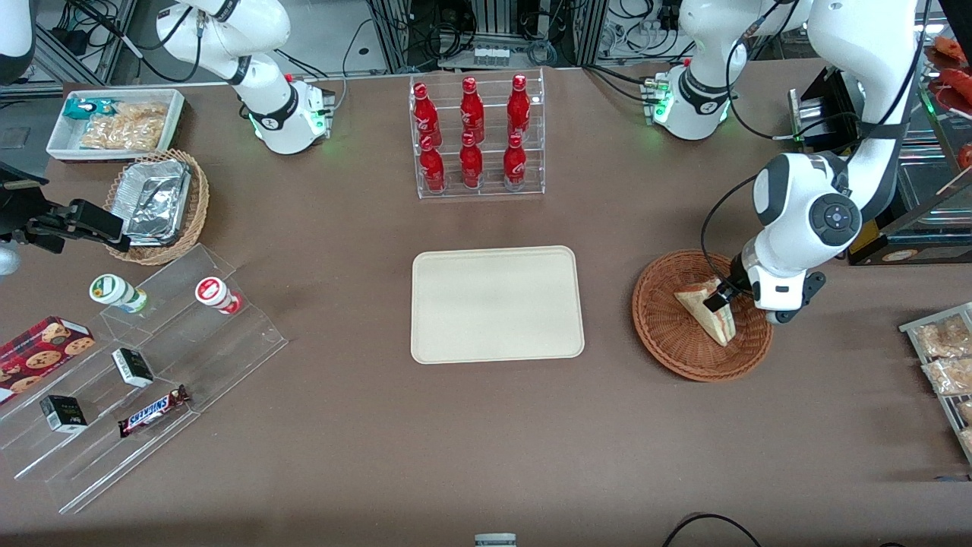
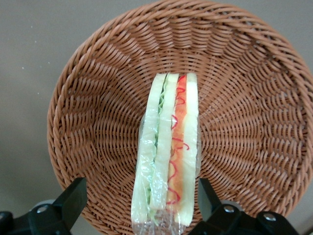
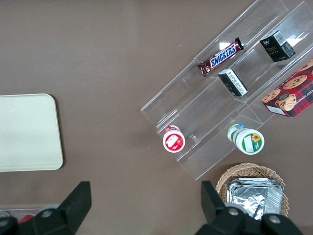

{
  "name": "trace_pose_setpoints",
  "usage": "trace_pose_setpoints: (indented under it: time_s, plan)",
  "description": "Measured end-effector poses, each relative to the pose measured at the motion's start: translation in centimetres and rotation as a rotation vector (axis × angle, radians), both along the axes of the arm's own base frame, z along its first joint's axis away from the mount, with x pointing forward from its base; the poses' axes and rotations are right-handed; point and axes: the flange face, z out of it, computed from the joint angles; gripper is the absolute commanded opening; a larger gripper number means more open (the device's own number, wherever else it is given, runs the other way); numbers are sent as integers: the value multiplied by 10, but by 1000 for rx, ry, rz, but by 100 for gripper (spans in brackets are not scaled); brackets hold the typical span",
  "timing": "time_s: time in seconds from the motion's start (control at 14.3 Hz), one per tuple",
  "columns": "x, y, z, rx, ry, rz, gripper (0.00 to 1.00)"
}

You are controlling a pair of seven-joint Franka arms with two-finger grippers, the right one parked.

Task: Place sandwich from basket to tray
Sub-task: 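Close the left gripper on the sandwich's crust edge, then lift the sandwich and carry it toward the cream tray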

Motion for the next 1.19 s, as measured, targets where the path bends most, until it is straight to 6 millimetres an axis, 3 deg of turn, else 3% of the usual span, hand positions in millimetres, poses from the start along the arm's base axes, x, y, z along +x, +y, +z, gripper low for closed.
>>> trace_pose_setpoints:
  time_s: [0.21, 0.28, 0.35, 0.42, 0.49, 0.7, 0.98, 1.19]
  plan:
    - [-2, -12, -12, -2, 17, -2, 99]
    - [-2, -14, -16, -4, 15, -2, 74]
    - [-1, -15, -20, -6, 15, -2, 39]
    - [-1, -15, -24, -7, 16, -1, 13]
    - [-1, -15, -27, -8, 19, 0, 7]
    - [0, -15, -26, -12, 15, -37, 3]
    - [10, -19, -3, -21, -16, -193, 2]
    - [24, -64, 36, -25, 24, -353, 2]
